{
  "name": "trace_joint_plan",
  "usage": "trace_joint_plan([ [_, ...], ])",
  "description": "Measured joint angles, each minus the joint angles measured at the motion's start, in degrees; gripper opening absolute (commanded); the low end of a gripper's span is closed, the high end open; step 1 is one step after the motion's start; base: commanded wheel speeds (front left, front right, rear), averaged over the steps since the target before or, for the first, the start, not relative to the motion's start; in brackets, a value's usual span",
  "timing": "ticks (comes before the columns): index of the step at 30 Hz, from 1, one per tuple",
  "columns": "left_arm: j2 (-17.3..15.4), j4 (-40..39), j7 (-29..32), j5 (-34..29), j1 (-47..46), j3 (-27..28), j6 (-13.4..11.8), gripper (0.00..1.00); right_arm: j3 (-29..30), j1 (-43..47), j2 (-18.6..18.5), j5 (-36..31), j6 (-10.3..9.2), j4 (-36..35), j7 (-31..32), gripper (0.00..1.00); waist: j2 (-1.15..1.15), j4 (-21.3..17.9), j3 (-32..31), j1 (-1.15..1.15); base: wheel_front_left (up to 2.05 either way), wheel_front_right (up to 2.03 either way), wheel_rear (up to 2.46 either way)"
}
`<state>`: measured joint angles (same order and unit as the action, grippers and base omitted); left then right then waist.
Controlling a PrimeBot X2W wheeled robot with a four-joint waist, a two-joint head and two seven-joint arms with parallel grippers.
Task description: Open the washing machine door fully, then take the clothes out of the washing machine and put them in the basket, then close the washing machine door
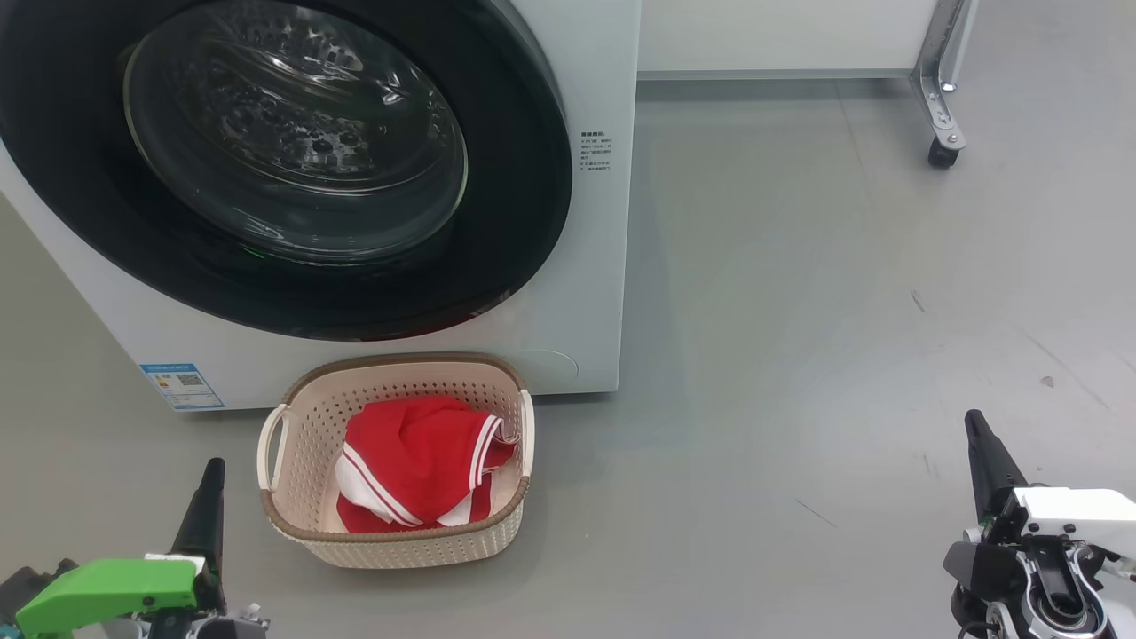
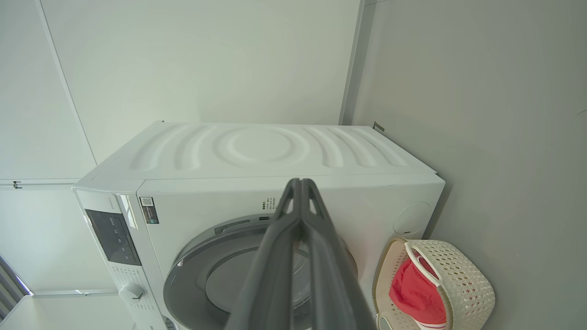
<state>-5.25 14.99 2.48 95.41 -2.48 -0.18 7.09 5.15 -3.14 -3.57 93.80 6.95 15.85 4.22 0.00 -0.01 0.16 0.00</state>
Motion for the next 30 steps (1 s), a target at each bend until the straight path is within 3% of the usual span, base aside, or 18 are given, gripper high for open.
trace_joint_plan([
  [30, 0.1, 0.6, 0.1, 0.0, -0.2, 0.1, 0.0, 0.0, 0.1, -0.1, 0.0, 0.0, 0.0, 0.1, 0.0, 0.0, 0.0, 0.0, 0.0, 0.0, 0.0, 0.0, 0.0],
])
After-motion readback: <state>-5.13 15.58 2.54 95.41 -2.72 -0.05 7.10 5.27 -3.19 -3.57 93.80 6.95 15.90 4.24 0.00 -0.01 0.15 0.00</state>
